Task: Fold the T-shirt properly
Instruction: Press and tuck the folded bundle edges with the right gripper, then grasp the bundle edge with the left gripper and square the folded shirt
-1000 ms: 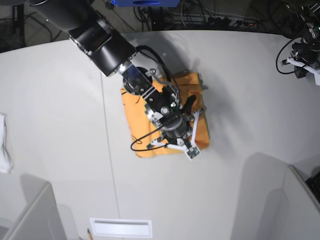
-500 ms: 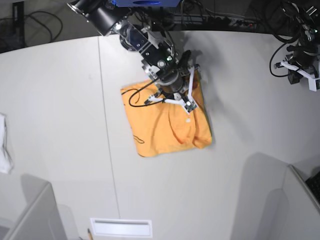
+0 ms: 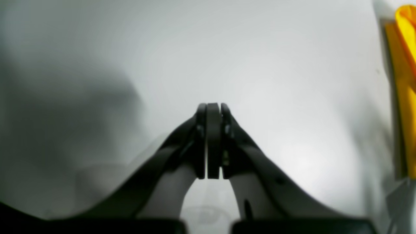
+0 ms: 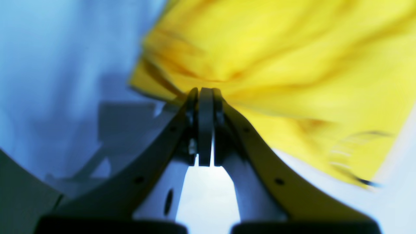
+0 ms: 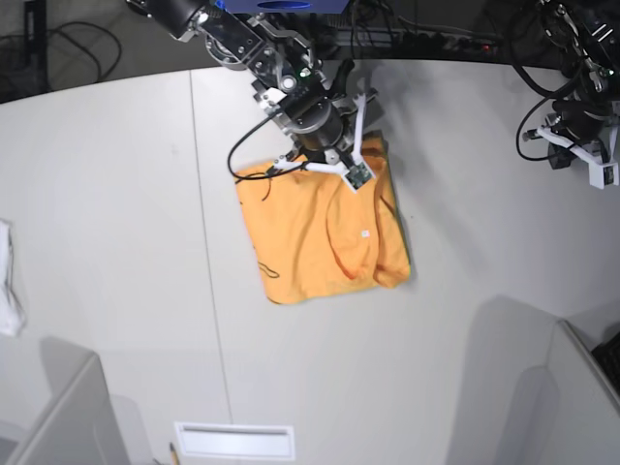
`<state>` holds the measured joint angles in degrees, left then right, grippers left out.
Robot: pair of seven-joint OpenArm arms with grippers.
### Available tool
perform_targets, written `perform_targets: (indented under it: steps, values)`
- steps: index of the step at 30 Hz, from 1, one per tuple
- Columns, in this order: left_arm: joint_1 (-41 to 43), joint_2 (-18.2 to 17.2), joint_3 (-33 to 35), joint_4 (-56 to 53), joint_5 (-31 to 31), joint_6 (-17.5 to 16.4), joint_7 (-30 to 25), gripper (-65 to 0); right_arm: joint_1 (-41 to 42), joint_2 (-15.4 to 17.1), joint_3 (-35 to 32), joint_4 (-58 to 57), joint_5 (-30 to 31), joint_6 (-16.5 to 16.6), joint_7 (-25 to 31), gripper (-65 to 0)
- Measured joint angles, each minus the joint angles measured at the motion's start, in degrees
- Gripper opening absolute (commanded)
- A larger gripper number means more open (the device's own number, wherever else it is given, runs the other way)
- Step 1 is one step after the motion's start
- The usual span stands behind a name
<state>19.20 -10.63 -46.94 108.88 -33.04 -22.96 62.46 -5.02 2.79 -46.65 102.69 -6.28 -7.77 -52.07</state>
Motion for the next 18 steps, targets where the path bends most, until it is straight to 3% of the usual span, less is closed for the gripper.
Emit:
perform_targets:
  steps: [4,9,10,13,15,18]
  values:
    - [-1.49,3.1,5.44,0.98,-1.6,0.0,0.13,-65.0,-4.59,3.26,8.37,5.95,0.46,0.07,3.45,-65.0]
    - [-2.64,7.17,6.49,-1.6,-15.21,0.15,0.13,-65.0,-12.63,4.42,21.77,6.99,-0.09,-0.15,7.3,-65.0]
    - [-3.06,7.52,6.49,-2.34,-17.49,0.2,0.37,-60.2,-14.08,4.24,23.39,7.43,0.24,0.07,7.34,-65.0]
    - [-4.09,7.8,6.51,-5.14,-25.57,0.13,0.11,-34.7,-18.27,3.91,26.86,8.33,0.44,0.17,7.52,-65.0]
    - [-5.18,7.41,8.11,-7.98,-28.24,0.39,-0.24,-21.4,-20.02,4.15,28.68,8.72,0.24,0.22,7.5,-65.0]
    - [-6.91,7.41,13.64,-11.37,-28.55,0.46,0.04,-8.2,-22.36,4.0,30.21,9.66,0.02,0.09,7.87,-65.0]
